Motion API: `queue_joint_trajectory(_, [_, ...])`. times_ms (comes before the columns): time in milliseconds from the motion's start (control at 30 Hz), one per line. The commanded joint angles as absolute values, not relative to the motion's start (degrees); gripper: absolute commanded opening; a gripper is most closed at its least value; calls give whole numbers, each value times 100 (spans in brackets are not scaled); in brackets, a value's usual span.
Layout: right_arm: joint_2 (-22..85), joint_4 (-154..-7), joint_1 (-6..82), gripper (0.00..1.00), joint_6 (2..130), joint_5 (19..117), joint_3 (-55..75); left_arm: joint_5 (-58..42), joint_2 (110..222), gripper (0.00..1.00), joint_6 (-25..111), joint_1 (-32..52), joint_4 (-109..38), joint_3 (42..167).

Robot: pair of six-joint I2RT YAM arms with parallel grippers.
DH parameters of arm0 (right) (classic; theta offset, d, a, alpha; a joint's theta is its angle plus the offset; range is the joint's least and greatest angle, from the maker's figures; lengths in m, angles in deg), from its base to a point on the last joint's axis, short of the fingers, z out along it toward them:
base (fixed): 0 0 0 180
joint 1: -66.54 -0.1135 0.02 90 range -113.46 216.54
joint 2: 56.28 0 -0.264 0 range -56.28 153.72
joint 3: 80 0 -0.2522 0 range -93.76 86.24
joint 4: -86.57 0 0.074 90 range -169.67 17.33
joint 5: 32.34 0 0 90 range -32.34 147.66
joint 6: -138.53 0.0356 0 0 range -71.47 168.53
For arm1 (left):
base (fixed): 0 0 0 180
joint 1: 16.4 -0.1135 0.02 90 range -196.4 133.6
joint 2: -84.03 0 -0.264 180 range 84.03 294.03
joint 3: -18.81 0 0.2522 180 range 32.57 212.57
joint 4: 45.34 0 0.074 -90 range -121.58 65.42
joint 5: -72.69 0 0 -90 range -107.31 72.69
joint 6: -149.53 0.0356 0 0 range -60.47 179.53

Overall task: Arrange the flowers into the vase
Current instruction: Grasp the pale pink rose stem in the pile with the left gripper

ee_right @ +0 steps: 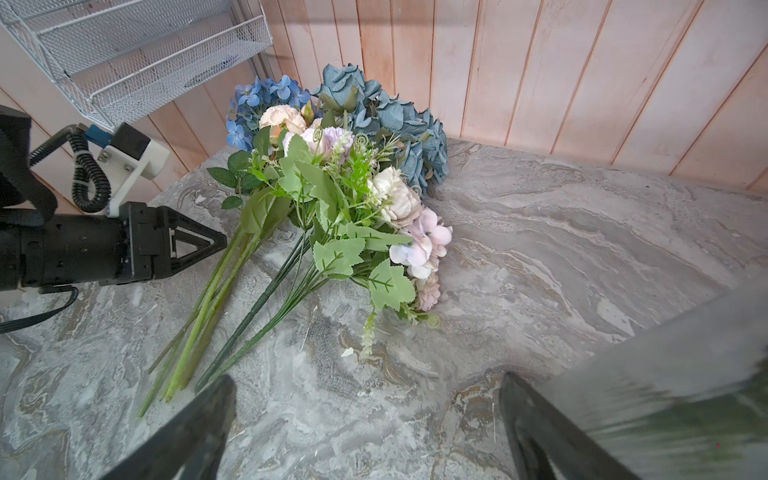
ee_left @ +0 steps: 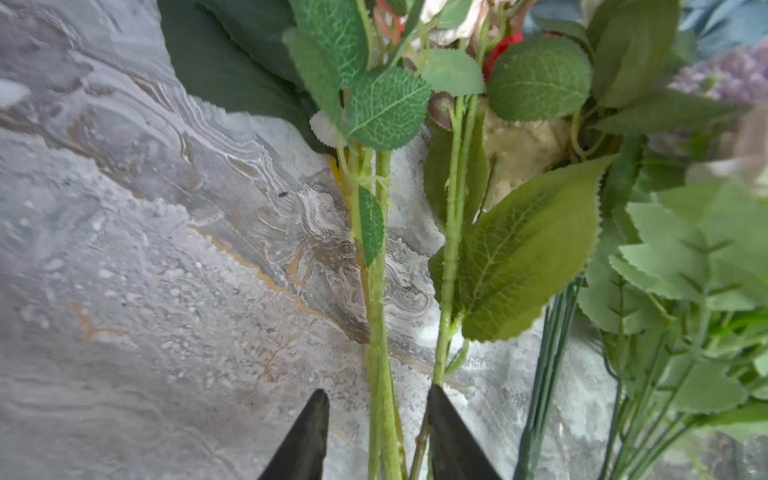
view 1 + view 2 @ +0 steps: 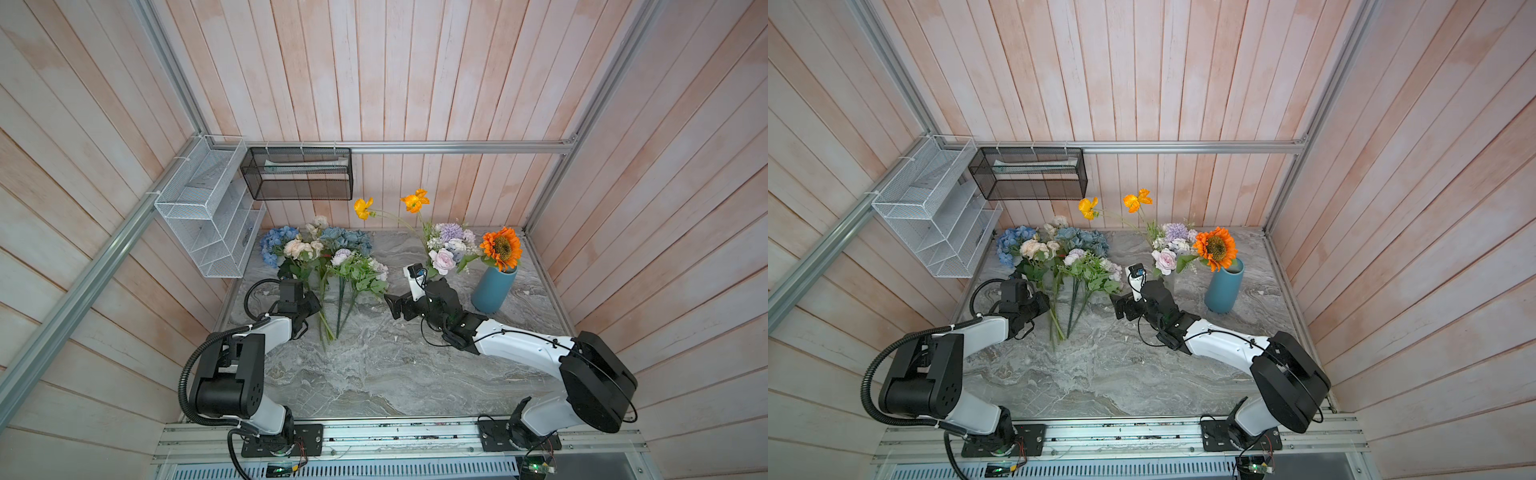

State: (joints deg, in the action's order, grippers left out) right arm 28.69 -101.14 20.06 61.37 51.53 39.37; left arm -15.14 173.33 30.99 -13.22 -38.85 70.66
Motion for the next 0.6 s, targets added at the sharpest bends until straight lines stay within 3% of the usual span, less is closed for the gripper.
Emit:
queue_joint_trajectory(0, [2791,-10235,1963,98,6066,5044,3948,-1494,17490,34,3140,-1273,-3869,7169])
queue_joint_trajectory(100, [2759,-10234,1960,98,6057,5036,3952,-1511,17568,30,3114,-1262,-3879,7169])
queue_joint_trajectory(300, [2699,-10248,1963,98,6066,5042,3982,-1512,17603,13,3120,-1254,-3867,7194])
queue_joint_trajectory(567, [2720,-10314,1960,98,6088,5068,3983,-1645,17196,7,3248,-1171,-3600,7195])
